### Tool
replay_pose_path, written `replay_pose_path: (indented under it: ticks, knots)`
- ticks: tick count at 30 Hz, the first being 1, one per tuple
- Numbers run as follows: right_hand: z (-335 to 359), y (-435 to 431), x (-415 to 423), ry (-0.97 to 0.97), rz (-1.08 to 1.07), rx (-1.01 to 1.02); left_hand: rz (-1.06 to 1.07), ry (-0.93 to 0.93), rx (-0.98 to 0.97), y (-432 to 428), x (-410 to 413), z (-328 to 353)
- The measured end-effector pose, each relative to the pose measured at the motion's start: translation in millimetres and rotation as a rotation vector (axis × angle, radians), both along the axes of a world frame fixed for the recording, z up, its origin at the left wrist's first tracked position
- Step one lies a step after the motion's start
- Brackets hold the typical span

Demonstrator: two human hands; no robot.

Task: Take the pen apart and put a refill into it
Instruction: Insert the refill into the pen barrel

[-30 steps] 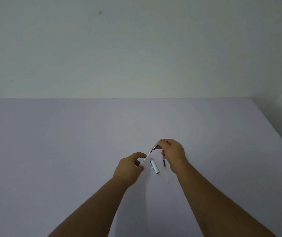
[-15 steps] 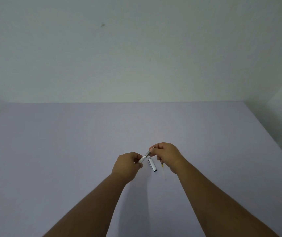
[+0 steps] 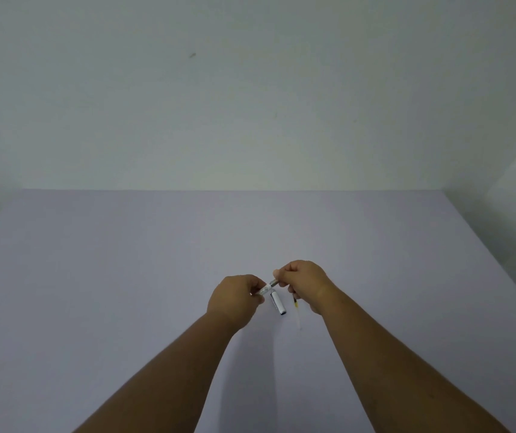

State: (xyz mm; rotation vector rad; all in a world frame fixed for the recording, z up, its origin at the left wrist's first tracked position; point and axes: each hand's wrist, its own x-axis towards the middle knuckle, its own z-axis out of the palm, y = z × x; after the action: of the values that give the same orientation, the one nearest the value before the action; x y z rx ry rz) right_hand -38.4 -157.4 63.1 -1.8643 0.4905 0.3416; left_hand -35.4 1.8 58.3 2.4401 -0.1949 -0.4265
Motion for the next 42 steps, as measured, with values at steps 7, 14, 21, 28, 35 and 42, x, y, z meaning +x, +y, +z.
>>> replay_pose_path:
  ticks: [7,14,21,28,35,42]
  knots:
    - [1.2,1.3,-1.9,0.0,-0.003,-0.022,-0.009,-0.01,0.005,-1.0,2.2,6.0]
    - [3.6,-0.7,-3.6,0.024,-0.002,-0.055,-0.022,-0.015,0.006,-2.0,0.4,8.6]
    - [7.8,-2.8,-3.5,0.041,-0.04,-0.02,-0.021,-0.028,0.008,-3.7,0.6,11.7]
    - [9.0,-4.2,-3.8,0.016,-0.004,0.051,-0.039,-0.028,0.035,-3.1,1.5,15.0]
    - [10.6,-7.3,-4.0,0.019,0.042,0.112,-0.039,-0.032,0.046,-2.6,4.5,19.6]
    - [12.0,-8.5,-3.1,-0.001,0.018,0.15,-0.051,-0.032,0.013,-2.4,5.2,22.2]
